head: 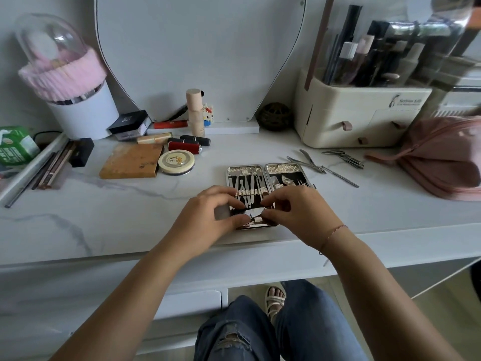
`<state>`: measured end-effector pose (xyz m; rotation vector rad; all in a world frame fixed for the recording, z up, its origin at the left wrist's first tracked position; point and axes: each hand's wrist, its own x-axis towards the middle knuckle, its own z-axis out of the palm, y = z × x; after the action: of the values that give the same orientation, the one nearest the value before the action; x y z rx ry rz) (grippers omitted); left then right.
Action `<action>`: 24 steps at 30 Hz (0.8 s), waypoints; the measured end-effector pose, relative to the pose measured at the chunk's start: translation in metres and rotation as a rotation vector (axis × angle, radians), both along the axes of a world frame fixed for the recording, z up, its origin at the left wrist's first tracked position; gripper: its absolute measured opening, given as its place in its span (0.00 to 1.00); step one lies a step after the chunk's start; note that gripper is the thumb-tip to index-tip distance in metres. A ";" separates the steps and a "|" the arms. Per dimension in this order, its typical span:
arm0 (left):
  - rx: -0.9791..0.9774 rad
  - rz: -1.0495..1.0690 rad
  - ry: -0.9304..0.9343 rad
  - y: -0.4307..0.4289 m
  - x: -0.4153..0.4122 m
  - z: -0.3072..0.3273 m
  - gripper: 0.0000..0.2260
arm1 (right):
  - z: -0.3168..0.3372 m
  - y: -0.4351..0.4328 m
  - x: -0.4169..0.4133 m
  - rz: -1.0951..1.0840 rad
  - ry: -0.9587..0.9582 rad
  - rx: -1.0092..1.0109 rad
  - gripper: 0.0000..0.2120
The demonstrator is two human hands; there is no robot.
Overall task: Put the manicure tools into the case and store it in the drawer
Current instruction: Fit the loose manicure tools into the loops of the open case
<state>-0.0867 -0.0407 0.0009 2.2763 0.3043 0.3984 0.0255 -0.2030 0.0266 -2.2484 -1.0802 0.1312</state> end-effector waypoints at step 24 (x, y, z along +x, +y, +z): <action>0.060 0.103 -0.069 -0.005 0.006 -0.005 0.04 | -0.007 -0.080 0.172 -0.722 -0.014 0.178 0.13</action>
<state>-0.0805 -0.0457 -0.0046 2.3057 0.3802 0.5441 0.1975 -0.2830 0.0195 -2.3280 -0.2232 -0.2719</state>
